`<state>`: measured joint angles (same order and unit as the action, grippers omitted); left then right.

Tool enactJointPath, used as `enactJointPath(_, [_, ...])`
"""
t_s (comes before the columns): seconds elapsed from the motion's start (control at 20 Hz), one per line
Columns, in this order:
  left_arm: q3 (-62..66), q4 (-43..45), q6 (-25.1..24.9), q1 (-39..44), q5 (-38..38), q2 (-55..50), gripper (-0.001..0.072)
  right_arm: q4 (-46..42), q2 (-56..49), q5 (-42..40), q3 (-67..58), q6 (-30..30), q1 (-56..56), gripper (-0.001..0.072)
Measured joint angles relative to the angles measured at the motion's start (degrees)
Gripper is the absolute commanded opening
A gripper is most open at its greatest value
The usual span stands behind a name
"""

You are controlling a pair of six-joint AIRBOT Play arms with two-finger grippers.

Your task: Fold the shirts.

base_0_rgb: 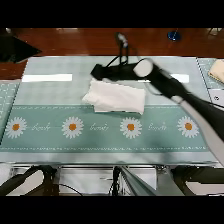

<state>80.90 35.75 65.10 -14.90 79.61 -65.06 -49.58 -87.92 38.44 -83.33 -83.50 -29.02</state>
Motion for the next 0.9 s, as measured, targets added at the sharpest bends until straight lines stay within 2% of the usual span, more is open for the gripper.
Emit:
enactJointPath(0.05, [-0.6, 1.2, 0.0, 0.5, -0.1, -0.6, 0.0113, -5.7, 2.7, 4.5, 0.0, -1.3, 3.1, 0.0522])
enactJointPath(0.1, [-1.1, 2.5, 0.0, 0.9, -0.1, -1.3, 0.026, -13.0, 5.4, 10.9, 0.0, -2.8, 6.9, 0.0489])
enactJointPath(0.15, [-1.4, 4.2, 0.0, 1.1, 0.0, -2.0, 0.0438, -20.0, 7.3, 17.5, 0.0, -3.5, 10.4, 0.0491])
enactJointPath(0.2, [-1.7, 6.0, 0.0, 1.3, 0.0, -2.8, 0.0536, -27.1, 8.9, 25.2, 0.4, -3.4, 14.6, 0.0514])
enactJointPath(0.3, [-2.0, 10.6, 0.0, 1.6, 0.7, -4.7, 0.0543, -34.8, 10.7, 36.3, 2.8, -1.9, 23.2, 0.0555])
enactJointPath(0.35, [-2.1, 12.5, 0.3, 1.6, 1.6, -5.6, 0.0542, -35.2, 11.2, 39.5, 4.9, -1.4, 27.2, 0.0594])
enactJointPath(0.45, [-2.2, 15.3, 1.4, 1.7, 2.5, -7.0, 0.0541, -29.6, 11.9, 41.1, 10.8, -0.1, 34.8, 0.0594])
enactJointPath(0.65, [-2.3, 18.0, 2.8, 1.8, 3.9, -8.3, 0.0541, -10.2, 12.3, 32.1, 24.3, 3.4, 42.2, 0.0594])
enactJointPath(0.9, [-2.3, 19.1, 3.5, 1.8, 4.3, -8.8, 0.0541, 4.9, 8.7, 19.9, 33.0, 6.8, 38.0, 0.0594])
